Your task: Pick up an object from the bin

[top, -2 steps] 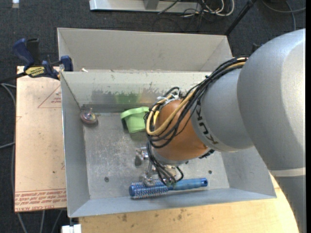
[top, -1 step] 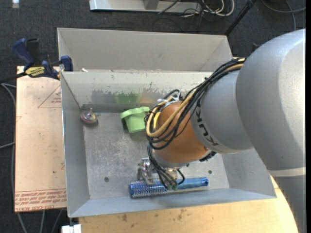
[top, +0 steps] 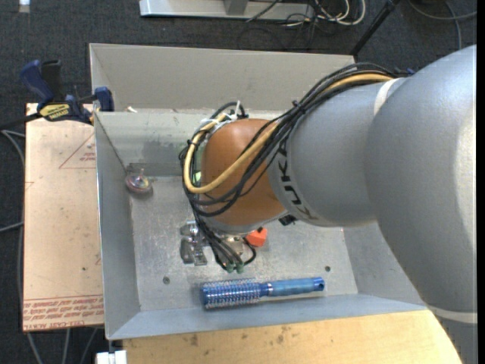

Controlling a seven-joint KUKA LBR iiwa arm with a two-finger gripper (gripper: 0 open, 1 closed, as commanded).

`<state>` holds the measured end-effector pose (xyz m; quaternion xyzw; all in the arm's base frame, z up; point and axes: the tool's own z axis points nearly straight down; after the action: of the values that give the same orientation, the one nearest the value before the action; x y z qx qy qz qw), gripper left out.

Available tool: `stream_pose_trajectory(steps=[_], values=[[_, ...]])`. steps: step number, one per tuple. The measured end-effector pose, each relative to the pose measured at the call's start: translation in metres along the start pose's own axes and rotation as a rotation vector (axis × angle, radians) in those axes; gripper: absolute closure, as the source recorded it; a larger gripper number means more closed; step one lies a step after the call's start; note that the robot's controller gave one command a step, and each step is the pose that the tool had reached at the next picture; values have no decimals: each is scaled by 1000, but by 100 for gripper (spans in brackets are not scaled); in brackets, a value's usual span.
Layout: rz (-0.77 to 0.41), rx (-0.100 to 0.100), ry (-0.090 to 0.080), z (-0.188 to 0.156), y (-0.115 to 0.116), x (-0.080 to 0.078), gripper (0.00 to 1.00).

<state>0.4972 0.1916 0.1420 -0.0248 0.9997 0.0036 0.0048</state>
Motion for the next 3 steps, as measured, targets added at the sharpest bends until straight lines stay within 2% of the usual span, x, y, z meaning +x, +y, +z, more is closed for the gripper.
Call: stream_pose_trajectory(steps=[1, 2, 3], values=[[8, 5, 9, 4, -5, 2, 0], [162, 8, 9, 60, -57, 19, 0], [222, 8, 1, -13, -118, 8, 0]])
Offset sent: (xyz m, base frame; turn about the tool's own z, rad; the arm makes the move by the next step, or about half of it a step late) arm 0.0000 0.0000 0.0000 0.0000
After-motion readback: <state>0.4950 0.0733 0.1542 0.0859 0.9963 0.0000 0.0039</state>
